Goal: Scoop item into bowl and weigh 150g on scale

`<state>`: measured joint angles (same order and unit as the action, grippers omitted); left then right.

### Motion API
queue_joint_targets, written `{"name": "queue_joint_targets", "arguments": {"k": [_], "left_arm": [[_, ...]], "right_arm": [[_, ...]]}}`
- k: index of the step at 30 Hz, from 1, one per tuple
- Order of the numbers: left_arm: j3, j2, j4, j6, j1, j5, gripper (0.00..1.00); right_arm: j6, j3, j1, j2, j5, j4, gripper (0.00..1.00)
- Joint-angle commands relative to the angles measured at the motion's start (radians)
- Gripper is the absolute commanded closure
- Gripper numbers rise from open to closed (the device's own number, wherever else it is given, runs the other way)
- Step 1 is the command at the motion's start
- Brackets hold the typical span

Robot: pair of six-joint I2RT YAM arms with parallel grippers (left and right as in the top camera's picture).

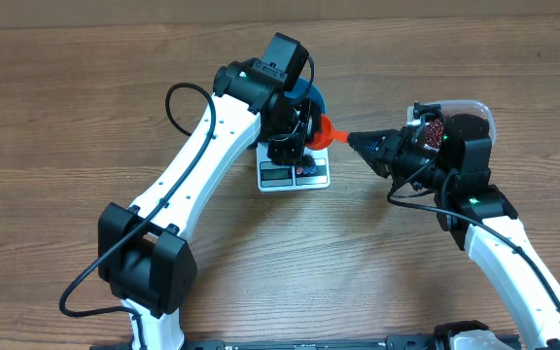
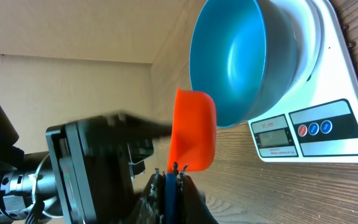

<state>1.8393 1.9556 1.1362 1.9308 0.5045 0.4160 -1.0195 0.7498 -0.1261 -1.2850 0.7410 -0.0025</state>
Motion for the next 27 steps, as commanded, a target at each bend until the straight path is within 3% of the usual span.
{"name": "queue_joint_targets", "arguments": {"k": [1, 8, 19, 22, 27], "left_arm": [[0.026, -0.027, 0.004, -0.072, 0.005, 0.004, 0.01], [0.026, -0.028, 0.000, -0.399, -0.013, 0.003, 0.01], [0.026, -0.028, 0.004, -0.999, -0.037, 0.079, 0.00], [0.026, -0.028, 0.004, -1.091, -0.037, 0.078, 0.00], [0.026, -0.027, 0.008, -1.124, -0.037, 0.045, 0.00]], "right_arm": [[0.048, 0.020, -0.004, 0.005, -0.007, -0.002, 0.96], [0.140, 0.020, 0.001, 0.008, -0.032, -0.027, 0.96], [0.343, 0.078, 0.066, 0.147, -0.269, -0.398, 0.96], [0.406, 0.129, 0.076, 0.213, -0.346, -0.509, 0.96], [0.471, 0.211, 0.076, 0.303, -0.504, -0.680, 0.96]]}}
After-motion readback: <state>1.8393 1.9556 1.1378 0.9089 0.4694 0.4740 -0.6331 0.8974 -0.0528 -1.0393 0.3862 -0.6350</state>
